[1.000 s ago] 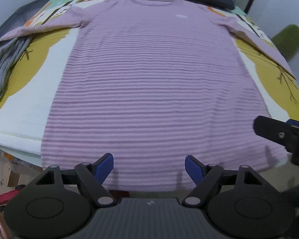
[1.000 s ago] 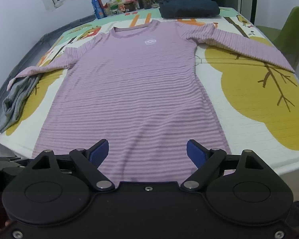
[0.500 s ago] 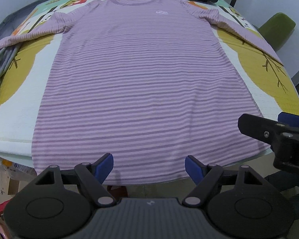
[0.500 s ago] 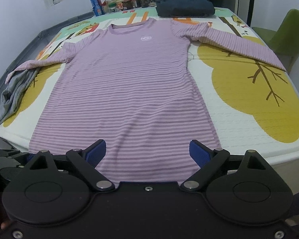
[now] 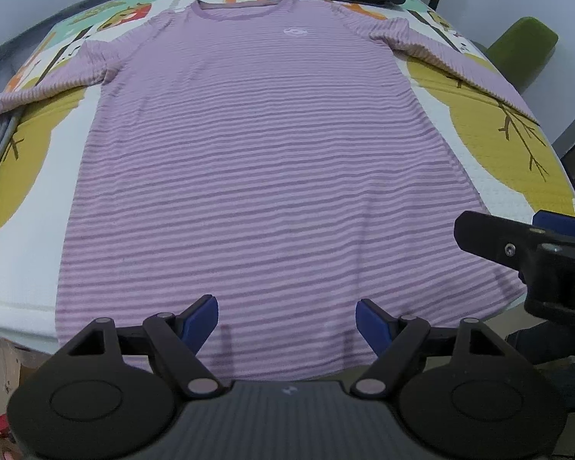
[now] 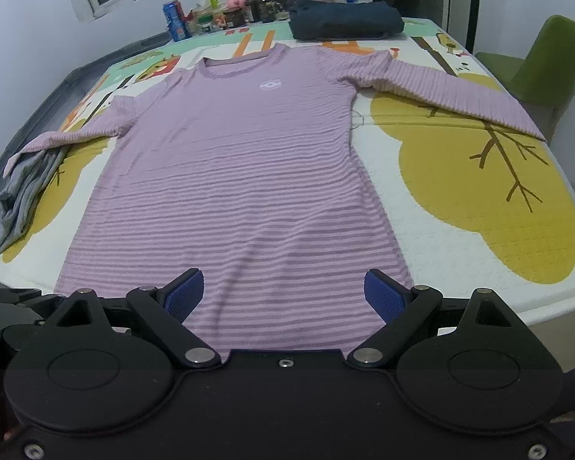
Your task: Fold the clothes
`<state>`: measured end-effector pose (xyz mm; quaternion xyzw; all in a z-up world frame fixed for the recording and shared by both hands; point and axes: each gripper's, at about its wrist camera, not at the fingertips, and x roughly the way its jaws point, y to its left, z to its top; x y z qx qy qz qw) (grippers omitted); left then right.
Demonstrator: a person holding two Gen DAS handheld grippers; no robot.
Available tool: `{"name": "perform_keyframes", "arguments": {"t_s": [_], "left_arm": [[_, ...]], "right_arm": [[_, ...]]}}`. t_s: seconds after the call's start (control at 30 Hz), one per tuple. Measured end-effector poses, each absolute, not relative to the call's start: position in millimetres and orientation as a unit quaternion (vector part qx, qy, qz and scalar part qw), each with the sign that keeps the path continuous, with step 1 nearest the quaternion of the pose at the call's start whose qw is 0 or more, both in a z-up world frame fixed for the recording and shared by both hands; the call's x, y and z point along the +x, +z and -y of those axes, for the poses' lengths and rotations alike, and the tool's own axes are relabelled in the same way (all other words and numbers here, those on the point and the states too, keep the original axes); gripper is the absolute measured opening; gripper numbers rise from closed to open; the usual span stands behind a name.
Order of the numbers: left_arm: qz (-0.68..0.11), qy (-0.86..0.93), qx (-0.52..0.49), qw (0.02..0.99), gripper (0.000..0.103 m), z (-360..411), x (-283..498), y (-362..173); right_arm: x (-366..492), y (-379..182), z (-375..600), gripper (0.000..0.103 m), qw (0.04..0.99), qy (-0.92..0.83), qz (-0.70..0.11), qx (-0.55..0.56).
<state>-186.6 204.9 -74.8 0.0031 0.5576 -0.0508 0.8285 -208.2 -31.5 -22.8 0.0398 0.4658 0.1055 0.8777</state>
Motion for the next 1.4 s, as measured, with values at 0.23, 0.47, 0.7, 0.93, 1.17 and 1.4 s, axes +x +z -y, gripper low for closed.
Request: {"name": "perform_keyframes", "arguments": {"t_s": [0.23,0.47,0.7,0.93,1.17,1.4], "left_arm": [[-0.558,-0.065,0.012,0.828,0.081,-208.1,-160.8,-76.7],[-0.551,-0.083,0.022,0.83,0.081,-215.5,-112.4,-71.0],[-0.544,-0.102,0.036,0.832,0.081,-222.5,-56.9,-63.8],[-0.543,-0.118,0.055,0.829,0.081,-228.0,-2.4,-63.6],[-0.546,-0.123,0.068,0.826,0.081,-214.4,33.5,-72.9],[-0.547,-0.112,0.045,0.828,0.081,-179.3,67.4,-77.6]], "right_arm": [[-192.4,-25.6,26.7,0.091,0.877,0.095,-0.468,0.049],[-161.6,-28.4,16.9,0.091,0.881,0.076,-0.464,0.063],[-107.2,-22.2,6.2,0.091,0.888,0.044,-0.452,0.077],[-44.8,-19.8,0.9,0.091,0.892,-0.003,-0.443,0.086],[-5.6,-25.0,27.9,0.091,0.89,-0.034,-0.437,0.122],[18.1,-41.6,102.3,0.086,0.883,-0.052,-0.422,0.199]]}}
